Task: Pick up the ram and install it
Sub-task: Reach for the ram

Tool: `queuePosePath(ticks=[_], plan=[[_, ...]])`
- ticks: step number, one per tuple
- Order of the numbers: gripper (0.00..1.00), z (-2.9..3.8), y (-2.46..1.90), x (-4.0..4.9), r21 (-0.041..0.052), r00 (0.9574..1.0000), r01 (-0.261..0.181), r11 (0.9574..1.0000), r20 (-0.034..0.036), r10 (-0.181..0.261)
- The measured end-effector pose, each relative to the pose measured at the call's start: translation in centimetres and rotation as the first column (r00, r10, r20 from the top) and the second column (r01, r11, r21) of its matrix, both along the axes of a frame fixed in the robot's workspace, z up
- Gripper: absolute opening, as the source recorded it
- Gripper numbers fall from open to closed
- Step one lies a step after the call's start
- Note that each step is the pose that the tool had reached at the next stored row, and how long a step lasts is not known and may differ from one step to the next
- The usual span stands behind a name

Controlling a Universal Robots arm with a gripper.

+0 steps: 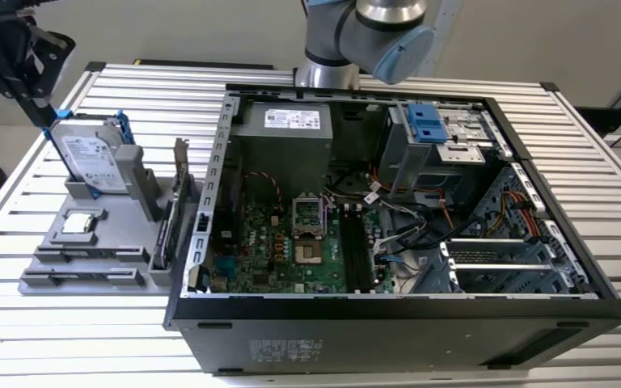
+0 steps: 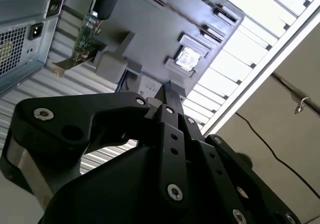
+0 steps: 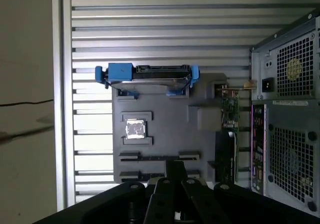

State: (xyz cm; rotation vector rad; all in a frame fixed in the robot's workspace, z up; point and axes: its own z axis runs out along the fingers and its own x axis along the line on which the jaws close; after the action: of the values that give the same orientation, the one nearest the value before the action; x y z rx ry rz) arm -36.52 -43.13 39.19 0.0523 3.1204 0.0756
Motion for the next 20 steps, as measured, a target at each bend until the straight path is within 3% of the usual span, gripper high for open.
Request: queuePosePath(ticks=[20], plan=[[0.00,0.00,-3.20,0.00,0.0000,1.0000,-0.004,1.0000,0.0000,0.004]])
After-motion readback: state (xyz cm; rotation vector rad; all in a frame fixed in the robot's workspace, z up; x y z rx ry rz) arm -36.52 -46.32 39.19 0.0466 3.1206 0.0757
